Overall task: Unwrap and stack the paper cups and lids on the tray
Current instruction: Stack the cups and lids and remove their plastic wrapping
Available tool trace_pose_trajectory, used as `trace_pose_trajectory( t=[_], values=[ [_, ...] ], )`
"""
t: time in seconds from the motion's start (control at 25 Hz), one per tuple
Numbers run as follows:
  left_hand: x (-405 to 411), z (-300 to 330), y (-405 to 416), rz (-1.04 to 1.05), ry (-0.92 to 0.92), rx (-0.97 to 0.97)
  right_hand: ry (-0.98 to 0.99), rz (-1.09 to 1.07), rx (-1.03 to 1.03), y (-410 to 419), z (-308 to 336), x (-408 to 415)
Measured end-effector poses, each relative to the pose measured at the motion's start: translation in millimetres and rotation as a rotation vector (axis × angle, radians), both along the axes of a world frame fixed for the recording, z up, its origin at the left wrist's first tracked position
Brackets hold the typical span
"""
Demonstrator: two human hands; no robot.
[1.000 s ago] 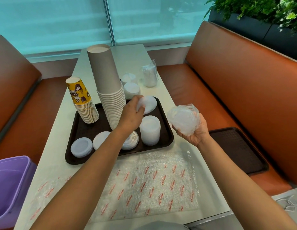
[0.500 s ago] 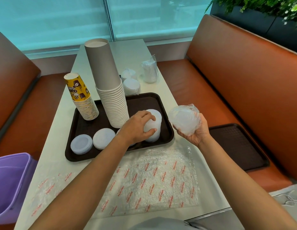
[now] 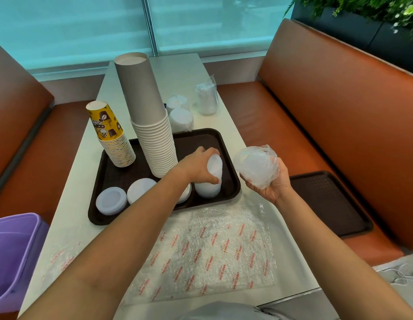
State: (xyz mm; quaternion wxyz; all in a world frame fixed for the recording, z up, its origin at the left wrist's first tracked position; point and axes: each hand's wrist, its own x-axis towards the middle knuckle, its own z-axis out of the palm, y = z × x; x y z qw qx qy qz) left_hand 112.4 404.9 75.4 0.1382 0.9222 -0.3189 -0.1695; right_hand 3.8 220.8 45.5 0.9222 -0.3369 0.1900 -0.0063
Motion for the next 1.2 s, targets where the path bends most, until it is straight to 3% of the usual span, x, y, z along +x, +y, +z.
trace_pose_trajectory(
  t=[0.2,0.24,0.36,0.4,0.44,0.52,0.72,1.2],
  values=[
    [-5,5,2,-0.03,-0.066,0.105,-0.032,0.05,0.049,3,2,5],
    [-8,12,3,-0.005,-0.12,0.05,-0.034,0.06,0.06,4,4,7],
    [-24,36,-3,0.077,-0.318,-0.605,-0.061,0.077,0.087,9,13,11],
    [-31,45,-8,0.043,-0.325,-0.757,-0.075,0.085,0.086,11,16,12],
    [-40,52,-14,-0.021,-0.283,-0.791,-0.088,0.097,0.079,13,19,12],
    [-58,54,-23,-0.124,-0.194,-0.649,-0.111,0.124,0.051,17,21,12],
    [-68,36,-28,-0.115,-0.338,-0.345,-0.157,0.195,0.015,23,20,8],
    [-74,29,-29,-0.146,-0.349,-0.156,-0.038,0.119,-0.056,26,23,2]
  ],
)
